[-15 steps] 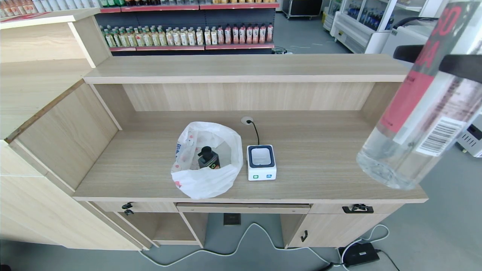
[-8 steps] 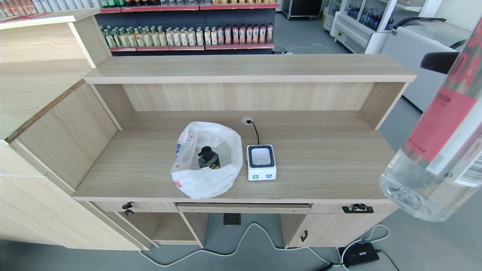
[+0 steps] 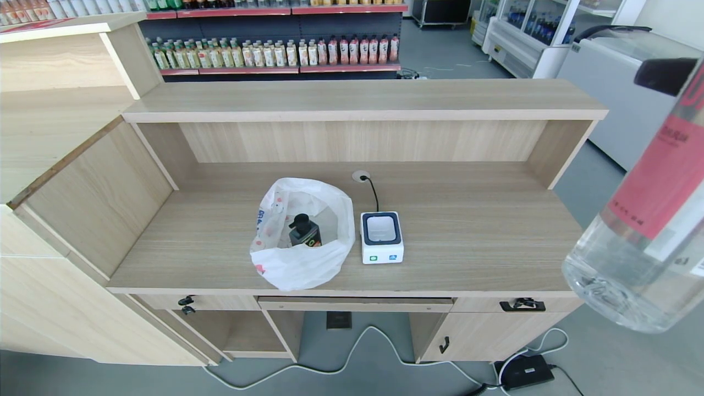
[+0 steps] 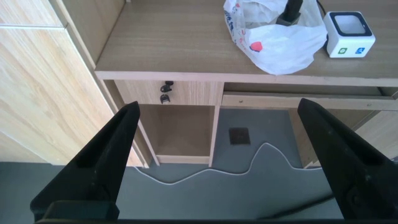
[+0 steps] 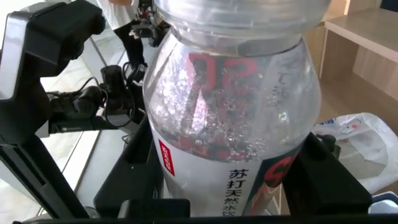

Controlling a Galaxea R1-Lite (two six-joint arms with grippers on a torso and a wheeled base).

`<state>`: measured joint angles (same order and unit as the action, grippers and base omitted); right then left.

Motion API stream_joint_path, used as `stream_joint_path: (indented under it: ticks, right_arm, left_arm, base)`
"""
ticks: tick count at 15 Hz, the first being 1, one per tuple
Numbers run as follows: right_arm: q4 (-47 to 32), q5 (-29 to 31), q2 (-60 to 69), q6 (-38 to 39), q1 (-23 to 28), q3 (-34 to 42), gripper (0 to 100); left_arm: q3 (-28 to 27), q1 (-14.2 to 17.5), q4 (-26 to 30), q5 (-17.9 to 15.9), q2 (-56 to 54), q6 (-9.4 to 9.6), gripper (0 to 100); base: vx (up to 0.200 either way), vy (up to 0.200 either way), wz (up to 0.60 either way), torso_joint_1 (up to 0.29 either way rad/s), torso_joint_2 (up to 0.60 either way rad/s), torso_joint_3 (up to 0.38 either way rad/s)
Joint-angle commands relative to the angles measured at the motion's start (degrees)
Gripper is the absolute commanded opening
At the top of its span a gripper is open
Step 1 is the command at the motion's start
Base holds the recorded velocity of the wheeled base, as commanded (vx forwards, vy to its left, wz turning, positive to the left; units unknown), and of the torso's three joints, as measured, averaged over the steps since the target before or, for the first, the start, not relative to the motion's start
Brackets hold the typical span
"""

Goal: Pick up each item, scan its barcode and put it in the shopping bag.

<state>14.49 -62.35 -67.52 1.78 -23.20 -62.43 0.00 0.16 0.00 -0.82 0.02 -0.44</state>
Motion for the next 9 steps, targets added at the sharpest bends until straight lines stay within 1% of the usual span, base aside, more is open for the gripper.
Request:
stream_joint_path:
  ticks: [1, 3, 5, 7, 8, 9]
  right_arm:
    - [-1.14, -0.05, -0.59, 0.15, -0.71, -1.64, 0]
    - [-3.60, -0.05, -0.50, 0.07, -1.59, -2.79, 0]
    - [-3.68, 0.04, -0.50, -0.11, -3.26, -2.61, 0]
    - [-3.68, 0.13, -1.12, -0.29, -3.52, -2.70, 0]
    - [-3.68, 0.22, -1.38, -1.25, -2.73, -2.61, 0]
    - [-3.60, 1.18, -2.26, -3.36, 0.17, -2.52, 0]
  left_arm:
    - [0.00, 0.02, 0.00, 0.03, -0.02, 0.00, 100]
    - [0.00, 0.02, 0.00, -0.06, -0.02, 0.00, 100]
    - [0.00, 0.02, 0.00, -0.06, -0.02, 0.00, 100]
    - [0.00, 0.02, 0.00, -0.06, -0.02, 0.00, 100]
    - [0.00, 0.02, 0.00, 0.03, -0.02, 0.00, 100]
    - [0.00, 0.02, 0.00, 0.03, -0.02, 0.00, 100]
  base:
    - [0.000, 0.000, 0.00, 0.000, 0.00, 0.000]
    - [0.000, 0.000, 0.00, 0.000, 0.00, 0.000]
    - [0.000, 0.000, 0.00, 0.000, 0.00, 0.000]
    - [0.000, 0.000, 0.00, 0.000, 0.00, 0.000]
    - [0.000, 0.000, 0.00, 0.000, 0.00, 0.000]
    - [0.000, 0.000, 0.00, 0.000, 0.00, 0.000]
